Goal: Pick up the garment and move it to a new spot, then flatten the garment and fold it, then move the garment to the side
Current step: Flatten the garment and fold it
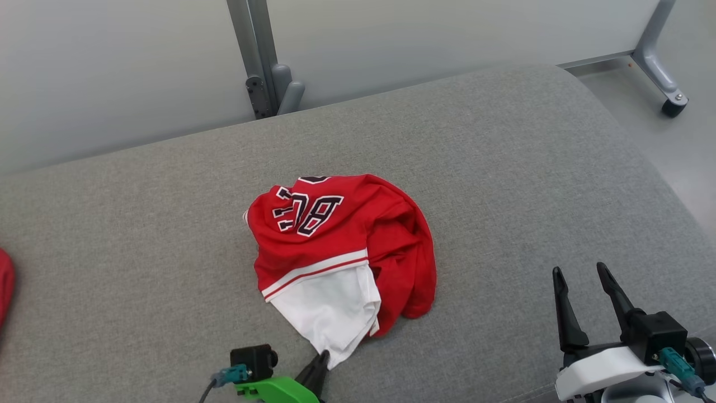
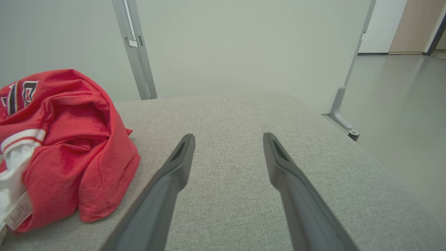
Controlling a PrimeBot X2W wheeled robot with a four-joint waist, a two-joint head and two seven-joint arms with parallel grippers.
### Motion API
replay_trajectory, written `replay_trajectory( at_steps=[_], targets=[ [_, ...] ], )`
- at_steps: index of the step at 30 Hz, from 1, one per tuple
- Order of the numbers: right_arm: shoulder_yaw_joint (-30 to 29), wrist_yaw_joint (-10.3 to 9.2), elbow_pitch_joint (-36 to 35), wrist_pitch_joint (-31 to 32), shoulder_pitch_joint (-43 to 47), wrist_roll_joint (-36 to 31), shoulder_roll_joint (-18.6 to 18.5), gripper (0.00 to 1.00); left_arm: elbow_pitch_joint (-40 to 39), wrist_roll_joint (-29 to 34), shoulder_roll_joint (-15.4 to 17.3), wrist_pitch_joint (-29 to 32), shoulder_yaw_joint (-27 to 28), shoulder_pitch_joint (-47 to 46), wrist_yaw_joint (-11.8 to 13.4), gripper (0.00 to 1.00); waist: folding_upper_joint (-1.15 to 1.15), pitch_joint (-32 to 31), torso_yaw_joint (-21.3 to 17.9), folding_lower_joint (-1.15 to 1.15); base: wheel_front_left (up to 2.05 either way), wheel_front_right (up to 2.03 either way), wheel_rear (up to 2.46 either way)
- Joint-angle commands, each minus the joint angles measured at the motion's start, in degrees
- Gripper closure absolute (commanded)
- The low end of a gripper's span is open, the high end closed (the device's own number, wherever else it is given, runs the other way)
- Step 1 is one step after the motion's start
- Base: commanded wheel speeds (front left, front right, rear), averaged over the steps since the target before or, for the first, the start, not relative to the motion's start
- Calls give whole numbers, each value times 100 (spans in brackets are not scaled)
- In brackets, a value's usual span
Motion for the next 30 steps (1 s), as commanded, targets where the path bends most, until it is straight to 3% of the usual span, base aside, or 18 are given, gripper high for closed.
replay_trajectory(
  at_steps=[1, 5, 8, 13, 14, 19, 26, 30],
  targets=[
    [-18, -4, -17, -3, 9, -1, -15, 0, -43, -102, 29, -51, 78, 8, -25, 100, 0, -18, 30, 0, 0, 0, 0],
    [-47, -4, -34, -3, 87, 30, -15, 0, -506, -567, 216, -136, 494, -17, -108, 100, 0, -55, 135, 0, 0, 0, 0],
    [-55, -4, -30, -3, 159, 55, -13, 0, -1264, -905, 564, -19, 858, 0, -149, 100, 0, -72, 250, 0, 0, 0, 0],
    [-53, -4, -30, -3, 162, 99, -15, 0, -2763, -1076, 1545, 556, 1356, -56, 77, 100, 0, -71, 439, 0, 0, 0, 0],
    [-33, -4, -29, -3, 134, 106, -14, 0, -3354, -1196, 1921, 823, 1611, -159, 208, 100, 0, -61, 498, 0, 0, 0, 0],
    [9, -4, -21, -3, 36, 145, -15, 0, -4480, -1554, 2685, 1441, 2260, -504, 479, 100, 0, -7, 565, 0, 0, 0, 0],
    [75, -4, 24, -3, -44, 173, -15, 0, -5108, -1914, 3649, 2311, 2925, -1682, 615, 100, 0, 56, 526, 0, 0, 0, 0],
    [98, -4, 50, -3, -84, 203, -15, 0, -5165, -1961, 3928, 2694, 2910, -2366, 561, 100, 0, 67, 440, 0, 0, 0, 0]
  ],
)
